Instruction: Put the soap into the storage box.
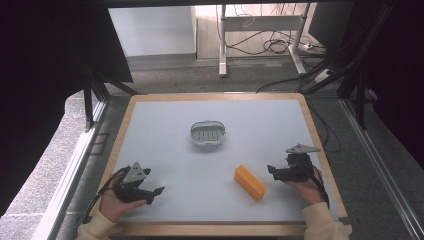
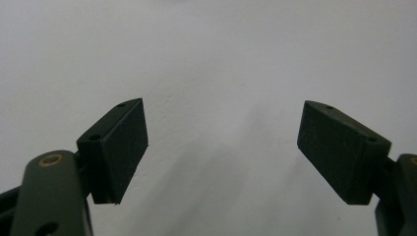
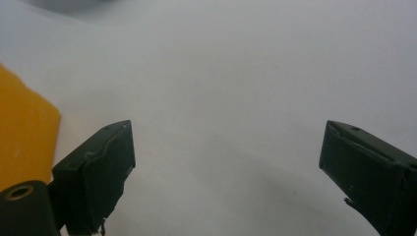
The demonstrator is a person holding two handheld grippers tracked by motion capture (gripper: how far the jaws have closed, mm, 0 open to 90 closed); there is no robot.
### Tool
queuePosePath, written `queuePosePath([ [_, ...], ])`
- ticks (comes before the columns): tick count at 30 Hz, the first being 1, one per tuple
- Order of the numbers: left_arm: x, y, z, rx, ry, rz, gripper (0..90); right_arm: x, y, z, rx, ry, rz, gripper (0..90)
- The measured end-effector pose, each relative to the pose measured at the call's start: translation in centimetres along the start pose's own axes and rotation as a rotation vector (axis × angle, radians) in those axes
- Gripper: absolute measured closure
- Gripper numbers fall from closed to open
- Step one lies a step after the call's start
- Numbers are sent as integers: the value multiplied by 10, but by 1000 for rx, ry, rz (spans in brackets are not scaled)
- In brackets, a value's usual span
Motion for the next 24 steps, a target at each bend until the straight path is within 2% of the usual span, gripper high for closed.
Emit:
queuePosePath([
  [6, 0, 1, 0, -5, 2, 1, 191, 7, 4, -5, -16, 15, -9, 83],
  [12, 4, 0, -3, -6, 24, -8, 192, 11, -1, -2, -25, 7, -3, 99],
  [18, 7, 1, -4, -1, 30, -6, 193, 10, -2, 1, -16, -1, 9, 121],
  [24, 3, 2, -4, -3, 17, -8, 193, 10, 3, -1, -25, -10, 14, 129],
])
Point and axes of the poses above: each handheld gripper's, and its own axes: x roughly backward along the jaws, z roughly out of its top, y roughly to its right, the point moved 5 cm from there along -x, roughly forward along the jaws, and after that the axes turned 15 degrees about -y, right-handed, at the moved point
